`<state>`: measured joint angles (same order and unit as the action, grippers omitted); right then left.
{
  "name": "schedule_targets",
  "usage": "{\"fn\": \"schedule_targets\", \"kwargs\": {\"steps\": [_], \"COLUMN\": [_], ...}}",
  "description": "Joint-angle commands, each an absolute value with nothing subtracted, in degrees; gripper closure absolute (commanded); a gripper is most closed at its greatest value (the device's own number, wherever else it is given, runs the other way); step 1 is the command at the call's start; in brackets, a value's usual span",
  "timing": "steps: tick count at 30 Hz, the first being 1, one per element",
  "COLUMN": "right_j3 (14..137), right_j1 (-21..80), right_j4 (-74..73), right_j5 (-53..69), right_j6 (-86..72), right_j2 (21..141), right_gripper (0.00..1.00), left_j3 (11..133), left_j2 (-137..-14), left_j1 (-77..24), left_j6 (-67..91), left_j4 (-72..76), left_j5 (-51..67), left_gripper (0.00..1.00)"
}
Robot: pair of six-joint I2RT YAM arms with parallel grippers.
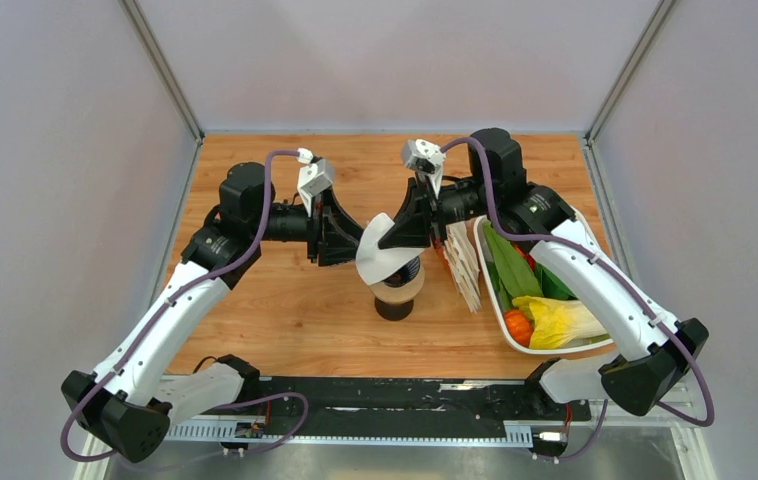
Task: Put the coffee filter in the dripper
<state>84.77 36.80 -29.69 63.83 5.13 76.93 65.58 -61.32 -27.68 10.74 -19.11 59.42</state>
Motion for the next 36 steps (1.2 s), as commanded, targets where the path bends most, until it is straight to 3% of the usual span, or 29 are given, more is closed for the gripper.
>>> {"fn": "schedule_targets", "kwargs": {"steps": [1,14,36], "right_j3": [87.3,85.8,84.5], "right_j1": [36.6,35.2,37.4], "right_j4": [-22.1,-16.2,-13.9], "right_j5": [63.2,60.2,61.6], "right_j6": [1.8,-1.6,-3.5], "right_j2": [75.2,72.5,73.0], "right_gripper": [1.00,1.00,1.00], "left_j3": [62.4,56.4,58.6], "left_j2": [-58.4,-53.9,-57.9], "left_j1": [-27.9,-26.8,-26.5], "left_j6": [19.2,25.2,32.9], "left_j4": [-4.7,3.9,12.8], "left_j5": [60.6,52.6,58.7], "left_gripper": [0.47,0.40,0.39]}}
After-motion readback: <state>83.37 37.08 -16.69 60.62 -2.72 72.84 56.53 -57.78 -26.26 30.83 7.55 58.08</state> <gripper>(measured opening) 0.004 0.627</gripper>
